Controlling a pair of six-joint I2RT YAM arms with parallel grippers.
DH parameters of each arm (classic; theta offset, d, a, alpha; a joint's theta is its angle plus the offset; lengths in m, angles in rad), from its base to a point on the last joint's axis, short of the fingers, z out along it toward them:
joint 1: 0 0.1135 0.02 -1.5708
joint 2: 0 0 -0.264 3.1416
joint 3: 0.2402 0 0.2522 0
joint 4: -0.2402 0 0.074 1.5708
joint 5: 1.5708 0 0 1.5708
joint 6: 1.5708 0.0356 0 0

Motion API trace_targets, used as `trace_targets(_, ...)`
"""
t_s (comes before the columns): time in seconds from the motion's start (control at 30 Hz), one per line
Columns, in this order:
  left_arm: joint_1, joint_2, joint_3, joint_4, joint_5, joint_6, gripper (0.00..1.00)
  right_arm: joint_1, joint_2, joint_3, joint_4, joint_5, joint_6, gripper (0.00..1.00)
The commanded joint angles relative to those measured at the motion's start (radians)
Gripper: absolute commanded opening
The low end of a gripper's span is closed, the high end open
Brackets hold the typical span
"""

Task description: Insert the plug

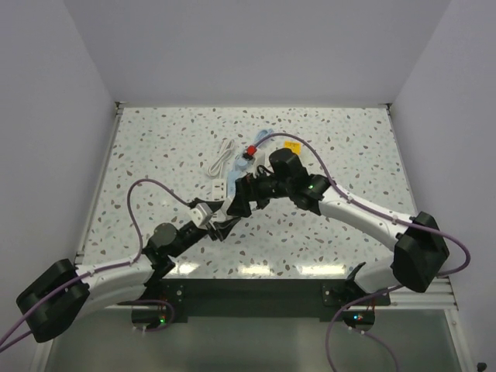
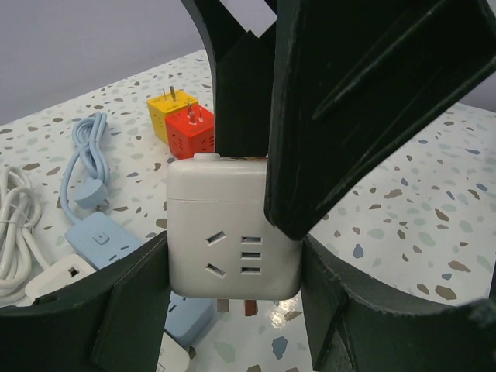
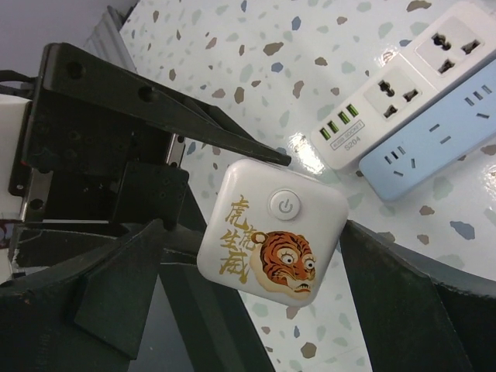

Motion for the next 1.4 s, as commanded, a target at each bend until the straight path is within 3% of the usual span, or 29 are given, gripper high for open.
trace_targets(0.0,-0.014,0.007,0.048,0.124,-0.041,0.033,0.00,0.016,0.019,0.048,0.012,0.033,-0.006,0.98)
trace_targets(0.07,-0.016,0.013,0.050,0.132,-0.047,0.037,0.00,0.022,0.030,0.048,0.015,0.025,-0.007,0.98)
trace_targets(0.17,-0.019,0.018,0.053,0.136,-0.062,0.040,0.00,0.027,0.059,0.045,0.041,-0.015,-0.007,0.83)
trace_targets(0.2,-0.019,0.021,0.059,0.132,-0.065,0.040,0.00,0.027,0.062,0.045,0.046,-0.017,-0.006,0.66)
trace_targets(0.3,-0.019,0.035,0.064,0.125,-0.073,0.033,0.00,0.027,0.083,0.048,0.050,-0.015,-0.026,0.43)
trace_targets(0.33,-0.019,0.035,0.064,0.125,-0.073,0.028,0.00,0.027,0.091,0.056,0.049,-0.017,-0.033,0.20)
trace_targets(0.4,-0.019,0.035,0.056,0.118,-0.108,0.005,0.12,0.023,0.105,0.065,0.041,0.003,-0.061,0.00)
trace_targets(0.43,-0.019,0.032,0.055,0.110,-0.111,-0.001,0.20,0.014,0.108,0.075,0.032,0.012,-0.075,0.00)
trace_targets(0.47,-0.019,0.018,0.053,0.098,-0.113,-0.018,0.40,0.005,0.108,0.079,0.032,0.016,-0.087,0.00)
trace_targets(0.57,-0.019,-0.036,0.053,0.014,-0.114,-0.044,0.76,-0.047,0.086,0.079,0.055,0.010,-0.135,0.00)
trace_targets(0.67,-0.019,-0.117,0.056,-0.103,-0.114,-0.077,0.92,-0.093,0.056,0.072,0.078,0.020,-0.235,0.00)
trace_targets(0.87,-0.017,-0.318,0.061,-0.393,-0.177,-0.208,0.99,-0.105,0.045,0.074,0.024,-0.069,-0.556,0.00)
trace_targets(1.0,-0.011,-0.387,0.088,-0.555,-0.213,-0.277,1.00,-0.105,0.089,0.137,-0.115,-0.121,-0.702,0.00)
trace_targets(1.13,0.013,-0.399,0.094,-0.586,-0.213,-0.312,1.00,-0.105,0.141,0.183,-0.178,-0.136,-0.806,0.00)
trace_targets(1.37,0.179,-0.300,0.065,-0.474,0.015,-0.381,1.00,-0.104,0.236,0.209,-0.167,-0.118,-0.872,0.00)
